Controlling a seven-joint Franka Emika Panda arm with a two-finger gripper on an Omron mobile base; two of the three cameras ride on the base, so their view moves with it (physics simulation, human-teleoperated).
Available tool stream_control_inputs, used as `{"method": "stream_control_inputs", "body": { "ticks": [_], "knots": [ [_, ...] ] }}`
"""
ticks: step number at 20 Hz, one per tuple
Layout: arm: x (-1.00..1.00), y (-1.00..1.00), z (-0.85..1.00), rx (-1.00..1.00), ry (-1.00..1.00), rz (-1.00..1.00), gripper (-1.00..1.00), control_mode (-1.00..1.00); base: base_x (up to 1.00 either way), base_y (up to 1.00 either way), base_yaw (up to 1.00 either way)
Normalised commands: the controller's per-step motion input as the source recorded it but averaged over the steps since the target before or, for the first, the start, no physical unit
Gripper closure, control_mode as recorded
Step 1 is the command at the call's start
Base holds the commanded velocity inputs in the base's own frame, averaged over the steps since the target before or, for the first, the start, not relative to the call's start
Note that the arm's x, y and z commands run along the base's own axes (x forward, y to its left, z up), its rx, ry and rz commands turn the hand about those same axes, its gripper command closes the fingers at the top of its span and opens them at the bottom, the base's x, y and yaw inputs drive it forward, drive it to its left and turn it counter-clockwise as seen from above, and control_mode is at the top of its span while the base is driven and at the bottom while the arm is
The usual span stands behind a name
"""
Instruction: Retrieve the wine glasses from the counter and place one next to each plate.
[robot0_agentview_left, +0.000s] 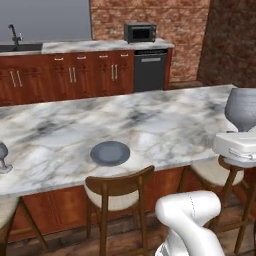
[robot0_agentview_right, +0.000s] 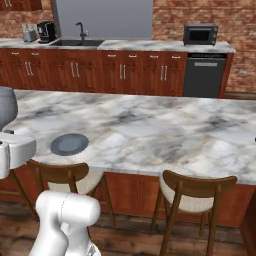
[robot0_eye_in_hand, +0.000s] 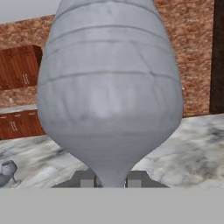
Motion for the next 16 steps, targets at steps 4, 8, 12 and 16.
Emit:
{"method": "stream_control_inputs", "body": {
  "ticks": [4, 8, 12, 16],
  "knots": [
    [0.0, 0.0, 0.0, 0.0, 0.0, 0.0, 1.0, 1.0, 0.98, -0.63, 0.05],
    [0.0, 0.0, 0.0, 0.0, 0.0, 0.0, 1.0, 1.0, 1.0, 0.07, 0.0],
    [0.0, 0.0, 0.0, 0.0, 0.0, 0.0, 1.0, 1.0, 0.99, -0.04, 0.11],
    [0.0, 0.0, 0.0, 0.0, 0.0, 0.0, 1.0, 1.0, 0.77, -0.18, 0.3]
  ]
}}
